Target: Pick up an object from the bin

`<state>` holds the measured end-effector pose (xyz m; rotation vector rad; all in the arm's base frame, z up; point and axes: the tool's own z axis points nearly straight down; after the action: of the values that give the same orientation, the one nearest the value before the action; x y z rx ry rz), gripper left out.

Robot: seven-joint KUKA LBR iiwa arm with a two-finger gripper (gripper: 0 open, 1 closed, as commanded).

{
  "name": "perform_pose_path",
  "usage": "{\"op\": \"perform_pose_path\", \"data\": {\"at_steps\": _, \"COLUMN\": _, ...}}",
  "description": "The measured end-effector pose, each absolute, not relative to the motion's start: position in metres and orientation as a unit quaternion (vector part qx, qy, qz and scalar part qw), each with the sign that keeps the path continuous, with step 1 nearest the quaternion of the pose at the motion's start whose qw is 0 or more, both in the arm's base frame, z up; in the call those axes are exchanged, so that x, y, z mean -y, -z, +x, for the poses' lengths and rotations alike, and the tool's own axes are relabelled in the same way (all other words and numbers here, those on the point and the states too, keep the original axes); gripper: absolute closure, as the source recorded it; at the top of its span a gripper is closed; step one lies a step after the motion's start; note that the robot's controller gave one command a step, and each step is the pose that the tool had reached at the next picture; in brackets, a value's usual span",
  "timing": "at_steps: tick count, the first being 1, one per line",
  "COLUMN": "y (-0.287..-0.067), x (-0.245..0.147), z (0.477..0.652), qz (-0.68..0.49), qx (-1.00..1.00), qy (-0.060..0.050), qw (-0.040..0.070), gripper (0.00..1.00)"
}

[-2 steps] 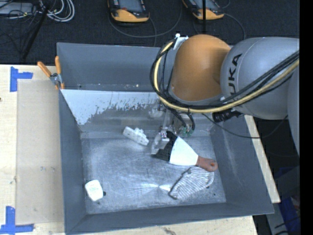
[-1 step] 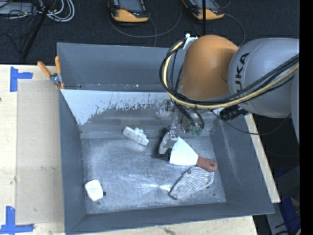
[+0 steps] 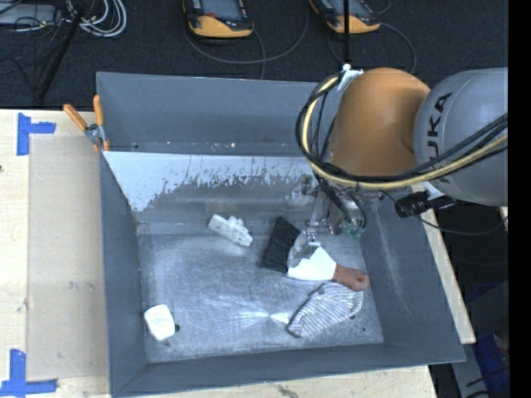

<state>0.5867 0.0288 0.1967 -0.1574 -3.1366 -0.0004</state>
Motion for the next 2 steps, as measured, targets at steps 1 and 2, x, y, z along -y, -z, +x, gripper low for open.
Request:
{"op": "perform_pose_path", "data": {"at_steps": 1, "y": -0.153, "x": -0.025, "z": 0.583, "qz": -0.022, "qx": 1.000, "qy": 0.000, "qw": -0.003, "gripper": 0.00}}
{"op": "perform_pose_path", "data": {"at_steps": 2, "y": -0.119, "x": -0.013, "z": 0.581, "qz": 0.041, "qx": 0.999, "qy": 0.000, "qw": 0.003, "gripper": 0.00}}
